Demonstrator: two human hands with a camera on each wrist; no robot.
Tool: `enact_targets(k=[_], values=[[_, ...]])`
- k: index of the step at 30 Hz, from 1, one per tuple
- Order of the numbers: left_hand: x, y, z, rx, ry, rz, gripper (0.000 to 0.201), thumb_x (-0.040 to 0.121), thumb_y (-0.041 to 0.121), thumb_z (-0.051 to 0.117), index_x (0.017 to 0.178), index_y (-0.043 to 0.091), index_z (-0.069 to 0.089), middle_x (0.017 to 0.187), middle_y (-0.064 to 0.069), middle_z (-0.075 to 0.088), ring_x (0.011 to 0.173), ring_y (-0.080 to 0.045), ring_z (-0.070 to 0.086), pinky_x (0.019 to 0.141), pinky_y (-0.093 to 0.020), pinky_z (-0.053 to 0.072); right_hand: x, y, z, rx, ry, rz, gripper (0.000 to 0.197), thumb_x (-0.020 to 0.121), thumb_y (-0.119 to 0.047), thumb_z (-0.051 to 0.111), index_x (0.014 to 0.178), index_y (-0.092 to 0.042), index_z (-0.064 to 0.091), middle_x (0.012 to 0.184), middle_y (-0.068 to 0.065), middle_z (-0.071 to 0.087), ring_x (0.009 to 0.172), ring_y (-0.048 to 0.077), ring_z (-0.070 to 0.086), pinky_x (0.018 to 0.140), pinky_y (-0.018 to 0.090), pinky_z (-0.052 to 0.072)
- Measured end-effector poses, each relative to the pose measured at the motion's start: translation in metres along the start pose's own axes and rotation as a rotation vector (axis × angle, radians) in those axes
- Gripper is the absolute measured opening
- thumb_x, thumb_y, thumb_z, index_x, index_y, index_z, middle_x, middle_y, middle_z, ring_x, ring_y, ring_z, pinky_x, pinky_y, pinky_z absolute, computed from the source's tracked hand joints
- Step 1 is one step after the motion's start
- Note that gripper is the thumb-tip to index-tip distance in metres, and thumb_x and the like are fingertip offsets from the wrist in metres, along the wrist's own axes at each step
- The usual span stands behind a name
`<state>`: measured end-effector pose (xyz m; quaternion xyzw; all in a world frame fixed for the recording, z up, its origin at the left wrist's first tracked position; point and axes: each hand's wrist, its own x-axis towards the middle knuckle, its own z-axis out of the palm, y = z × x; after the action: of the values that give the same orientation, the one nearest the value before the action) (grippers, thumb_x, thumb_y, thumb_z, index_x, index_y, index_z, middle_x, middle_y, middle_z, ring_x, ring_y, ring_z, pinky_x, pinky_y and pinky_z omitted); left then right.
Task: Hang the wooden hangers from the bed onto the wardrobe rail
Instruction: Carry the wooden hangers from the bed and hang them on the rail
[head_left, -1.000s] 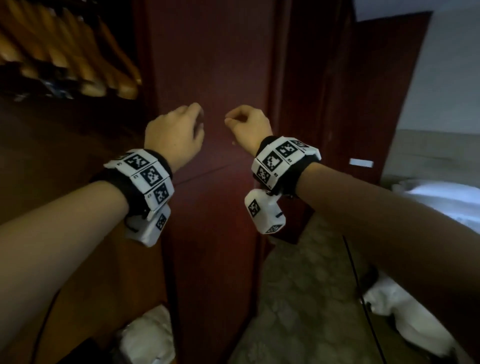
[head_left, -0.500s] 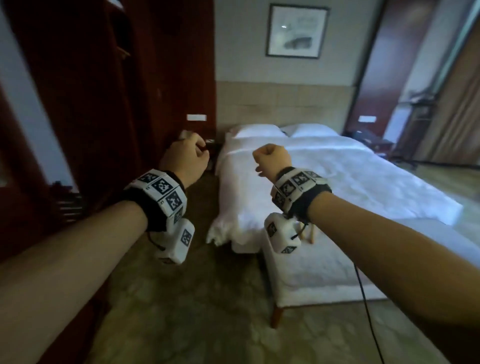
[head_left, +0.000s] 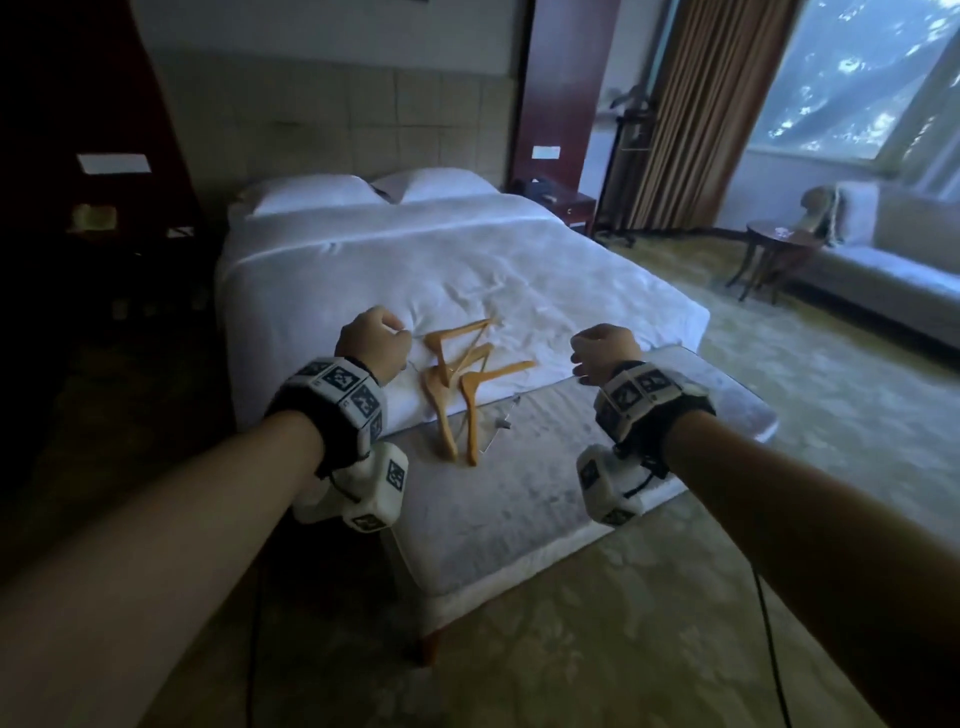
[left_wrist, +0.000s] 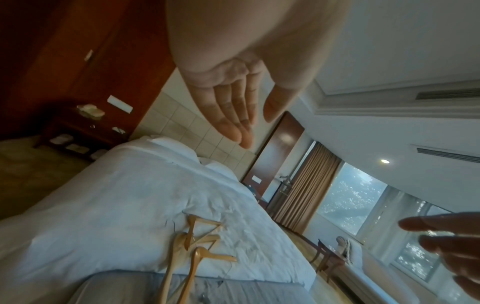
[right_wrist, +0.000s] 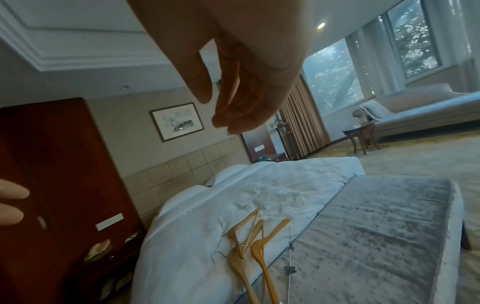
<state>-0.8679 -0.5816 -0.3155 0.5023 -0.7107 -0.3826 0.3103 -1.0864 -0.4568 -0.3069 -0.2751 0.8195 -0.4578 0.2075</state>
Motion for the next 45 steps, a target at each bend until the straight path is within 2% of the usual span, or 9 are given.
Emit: enact_targets(k=[8,15,19,23,26,31,36,42,45], values=[[0.127,-0.039,0.075,0.031,-0.09,-0.156,0.013,0.08,0.013,0.052,0.071,0.022,0.055,0.074,-0.007,0.068,0.075,-0.029,0.068,0.076,-0.04,0.058,0.129,0.039,0.073,0.008,-0.152,0.147,0.013,0.093,-0.017,0.049,0.084,-0.01,0.054,0.065,0.007,0.056,0.056,0.022,0.053,0.066,0.036,0.051],[0.221,-0.084,0.121,0.024,0.028,-0.339,0.014,0.085,0.01,0.051,0.074,0.017,0.054,0.07,-0.004,0.064,0.061,-0.026,0.062,0.075,-0.036,0.056,0.265,0.062,0.151,-0.089,-0.34,0.165,0.017,0.093,-0.023,0.051,0.09,-0.008,0.059,0.065,0.008,0.058,0.061,0.025,0.056,0.078,0.041,0.053],[0.265,-0.116,0.142,0.01,0.132,-0.497,0.014,0.089,0.009,0.051,0.076,0.015,0.054,0.079,-0.012,0.066,0.06,-0.024,0.062,0.07,-0.032,0.054,0.335,0.069,0.2,-0.182,-0.452,0.154,0.018,0.089,-0.027,0.053,0.074,-0.016,0.052,0.09,0.014,0.068,0.089,0.033,0.065,0.088,0.046,0.053],[0.291,-0.141,0.163,-0.033,0.211,-0.616,0.014,0.092,0.014,0.052,0.078,0.016,0.054,0.074,-0.007,0.065,0.046,-0.009,0.059,0.051,-0.021,0.049,0.382,0.073,0.237,-0.289,-0.534,0.101,0.019,0.092,-0.029,0.052,0.087,-0.012,0.059,0.1,0.015,0.068,0.094,0.032,0.064,0.089,0.045,0.052],[0.307,-0.163,0.182,-0.077,0.235,-0.707,0.007,0.093,0.013,0.051,0.089,0.011,0.056,0.078,-0.009,0.065,0.057,-0.018,0.059,0.053,-0.023,0.048,0.408,0.087,0.266,-0.362,-0.579,0.073,0.029,0.093,-0.026,0.049,0.1,-0.004,0.066,0.1,0.015,0.069,0.093,0.03,0.063,0.088,0.04,0.051],[0.338,-0.214,0.212,-0.092,0.255,-0.788,0.012,0.092,0.012,0.051,0.081,0.014,0.057,0.075,-0.007,0.065,0.057,-0.018,0.059,0.052,-0.022,0.047,0.45,0.117,0.323,-0.432,-0.69,0.107,0.027,0.092,-0.025,0.051,0.106,-0.006,0.064,0.106,0.012,0.066,0.098,0.028,0.059,0.082,0.032,0.045],[0.352,-0.258,0.242,-0.151,0.228,-0.853,0.02,0.093,0.008,0.052,0.076,0.017,0.055,0.072,-0.006,0.063,0.059,-0.018,0.058,0.056,-0.023,0.048,0.487,0.144,0.376,-0.377,-0.69,0.302,0.046,0.087,-0.038,0.058,0.123,-0.009,0.053,0.118,0.008,0.061,0.108,0.028,0.058,0.094,0.037,0.047],[0.362,-0.296,0.259,-0.223,0.229,-0.948,0.019,0.094,0.009,0.052,0.076,0.015,0.054,0.072,-0.007,0.062,0.06,-0.019,0.058,0.05,-0.02,0.045,0.54,0.25,0.465,-0.382,-0.663,0.555,0.086,0.043,-0.069,0.064,0.113,-0.018,0.059,0.101,0.003,0.066,0.091,0.026,0.066,0.08,0.044,0.053],[0.369,-0.301,0.26,-0.241,0.23,-0.979,0.02,0.094,0.009,0.052,0.075,0.015,0.054,0.07,-0.006,0.062,0.048,-0.009,0.058,0.054,-0.022,0.046,0.521,0.197,0.452,-0.154,-0.705,0.683,0.055,0.065,-0.051,0.071,0.1,-0.009,0.063,0.086,0.002,0.067,0.077,0.018,0.067,0.072,0.039,0.058]])
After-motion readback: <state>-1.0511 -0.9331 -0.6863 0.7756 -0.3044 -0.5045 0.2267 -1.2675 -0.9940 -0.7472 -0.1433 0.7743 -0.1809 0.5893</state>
